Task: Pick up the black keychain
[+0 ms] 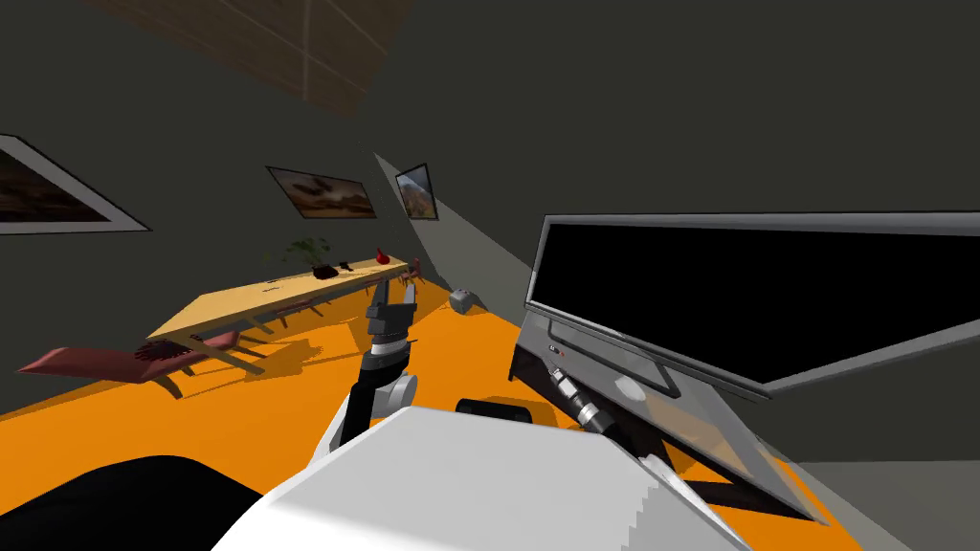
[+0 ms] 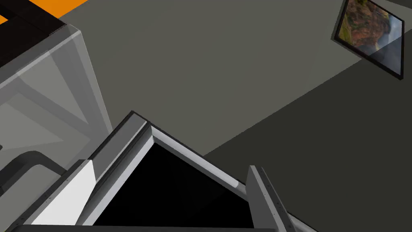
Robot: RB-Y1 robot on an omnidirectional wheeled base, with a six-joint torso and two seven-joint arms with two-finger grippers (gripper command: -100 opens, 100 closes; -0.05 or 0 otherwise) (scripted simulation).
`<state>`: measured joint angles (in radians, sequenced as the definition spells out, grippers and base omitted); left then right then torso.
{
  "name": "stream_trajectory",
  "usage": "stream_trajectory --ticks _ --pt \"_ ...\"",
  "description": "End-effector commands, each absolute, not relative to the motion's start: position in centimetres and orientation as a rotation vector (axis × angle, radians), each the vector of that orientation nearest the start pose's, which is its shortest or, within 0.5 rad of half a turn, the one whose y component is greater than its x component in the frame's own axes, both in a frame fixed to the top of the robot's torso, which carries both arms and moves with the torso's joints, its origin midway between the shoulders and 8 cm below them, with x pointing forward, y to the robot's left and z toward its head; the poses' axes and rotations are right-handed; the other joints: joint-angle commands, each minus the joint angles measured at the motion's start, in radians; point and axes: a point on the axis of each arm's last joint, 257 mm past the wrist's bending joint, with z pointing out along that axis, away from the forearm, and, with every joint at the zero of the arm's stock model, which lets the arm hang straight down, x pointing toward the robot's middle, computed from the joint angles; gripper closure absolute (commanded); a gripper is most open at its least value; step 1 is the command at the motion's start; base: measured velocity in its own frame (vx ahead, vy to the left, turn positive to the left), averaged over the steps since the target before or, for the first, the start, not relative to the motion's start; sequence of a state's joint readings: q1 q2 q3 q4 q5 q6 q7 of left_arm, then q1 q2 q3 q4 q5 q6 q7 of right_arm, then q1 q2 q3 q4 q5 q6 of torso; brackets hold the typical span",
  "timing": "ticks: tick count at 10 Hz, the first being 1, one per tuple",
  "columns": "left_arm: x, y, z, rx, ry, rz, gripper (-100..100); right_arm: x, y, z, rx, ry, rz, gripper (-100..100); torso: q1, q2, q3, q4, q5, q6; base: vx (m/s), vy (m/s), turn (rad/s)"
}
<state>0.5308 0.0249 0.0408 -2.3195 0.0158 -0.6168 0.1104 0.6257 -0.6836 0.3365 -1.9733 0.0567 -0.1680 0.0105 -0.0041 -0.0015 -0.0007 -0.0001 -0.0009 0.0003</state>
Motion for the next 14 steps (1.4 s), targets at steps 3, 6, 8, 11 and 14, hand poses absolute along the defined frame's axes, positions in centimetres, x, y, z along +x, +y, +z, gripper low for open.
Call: stream_trajectory --ticks 3,6,8,11,14 --pt "31.0 28.7 5.4 -0.572 0.511 -1.396 0 27.4 -23.2 -36.2 0.680 2.020 0.934 -100 0.000 -0.001 0.000 0.000 0.000 0.000 0.006 -0.009 0.304" --pt "31.0 28.7 5.4 -0.572 0.511 -1.396 0 22.8 -25.8 -41.5 0.638 2.207 0.795 -100 0.000 -0.002 -0.001 0.000 0.000 0.000 0.022 -0.012 0.350" --pt "31.0 28.7 5.4 -0.572 0.511 -1.396 0 18.1 -28.7 -45.6 0.575 2.374 0.658 -100 -0.001 -0.003 -0.002 -0.001 0.000 0.000 0.043 -0.027 0.404" --pt "31.0 28.7 5.4 -0.572 0.511 -1.396 0 12.9 -32.6 -49.0 0.503 2.532 0.506 -100 -0.002 -0.006 -0.003 -0.001 0.000 0.001 0.066 -0.044 0.359" --pt "31.0 28.7 5.4 -0.572 0.511 -1.396 0 7.9 -36.5 -51.4 0.420 2.669 0.362 -100 -0.001 -0.005 -0.003 -0.001 0.000 0.001 0.061 -0.037 0.323"
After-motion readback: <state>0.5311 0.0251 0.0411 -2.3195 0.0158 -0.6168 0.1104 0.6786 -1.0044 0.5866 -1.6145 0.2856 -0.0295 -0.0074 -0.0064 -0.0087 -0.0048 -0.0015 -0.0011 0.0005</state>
